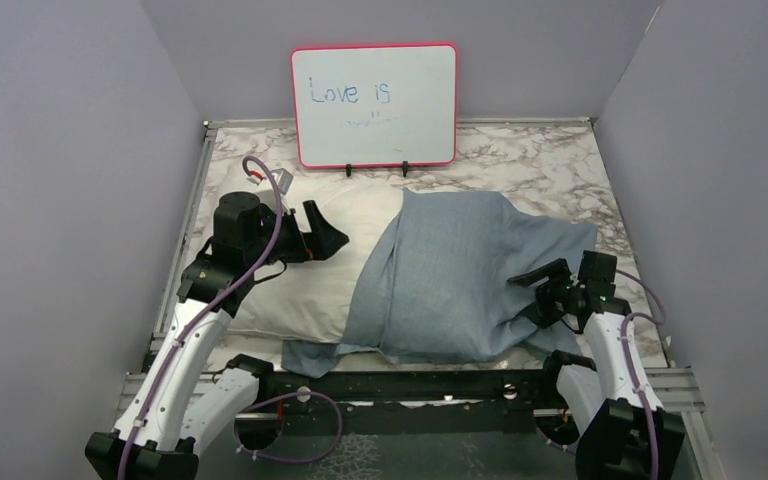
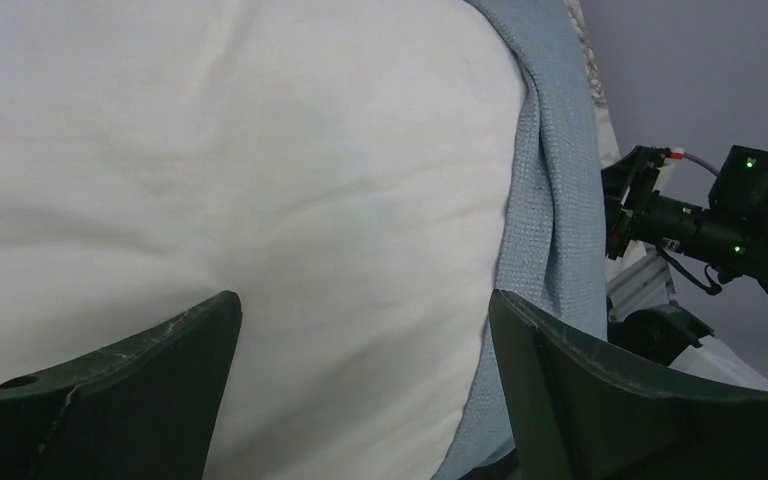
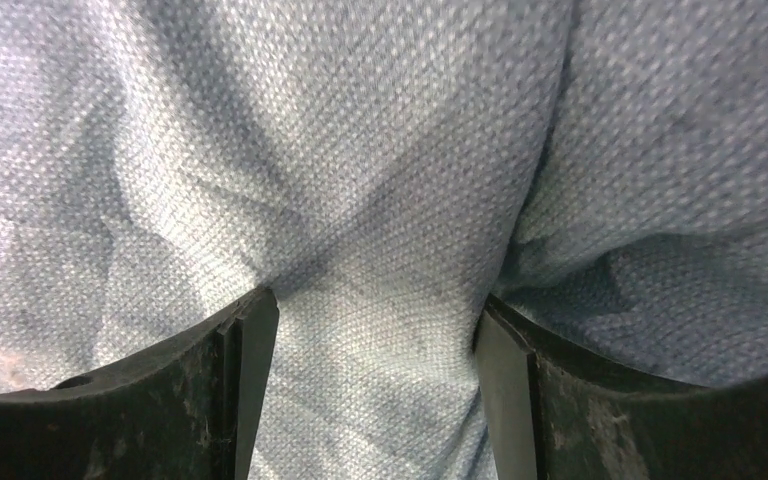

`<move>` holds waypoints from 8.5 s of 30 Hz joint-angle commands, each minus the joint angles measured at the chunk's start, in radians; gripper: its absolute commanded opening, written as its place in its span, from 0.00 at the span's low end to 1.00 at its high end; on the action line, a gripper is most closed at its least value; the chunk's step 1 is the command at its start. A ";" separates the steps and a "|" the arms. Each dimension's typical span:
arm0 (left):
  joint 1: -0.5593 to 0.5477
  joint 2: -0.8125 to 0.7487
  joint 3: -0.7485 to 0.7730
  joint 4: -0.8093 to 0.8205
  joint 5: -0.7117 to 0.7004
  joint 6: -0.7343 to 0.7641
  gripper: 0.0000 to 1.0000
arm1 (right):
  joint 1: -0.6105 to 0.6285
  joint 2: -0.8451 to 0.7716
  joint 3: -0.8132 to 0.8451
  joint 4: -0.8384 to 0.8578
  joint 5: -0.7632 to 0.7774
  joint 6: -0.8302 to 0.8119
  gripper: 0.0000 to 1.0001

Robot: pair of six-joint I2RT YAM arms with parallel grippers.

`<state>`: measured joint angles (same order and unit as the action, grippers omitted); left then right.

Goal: Remove the pillowcase from the pillow
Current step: Remove the pillow from the pillowcase.

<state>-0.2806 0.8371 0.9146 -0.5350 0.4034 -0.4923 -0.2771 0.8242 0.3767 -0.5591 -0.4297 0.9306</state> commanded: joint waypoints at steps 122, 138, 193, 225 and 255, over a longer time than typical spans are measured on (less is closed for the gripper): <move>0.052 0.175 -0.259 0.018 -0.303 -0.033 0.85 | 0.290 0.140 0.626 0.015 1.033 -0.080 0.00; 0.047 0.133 -0.249 0.029 -0.283 0.001 0.84 | 0.057 0.243 0.869 -0.096 0.564 -0.248 0.00; -0.641 -0.021 -0.043 -0.035 -1.170 0.679 0.00 | 0.056 0.196 0.765 -0.147 0.401 -0.301 0.01; -0.641 -0.129 0.040 -0.035 -0.458 0.639 0.00 | 0.056 0.110 0.647 -0.172 -0.152 -0.458 0.79; -0.420 0.315 0.309 -0.057 -0.463 0.331 0.98 | 0.581 0.351 0.532 0.057 0.026 -0.354 0.22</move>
<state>-0.8532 1.1229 1.2201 -0.6277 -0.1558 -0.1173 0.2863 1.2934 1.0046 -0.5156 -0.5400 0.5495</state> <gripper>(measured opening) 0.984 0.339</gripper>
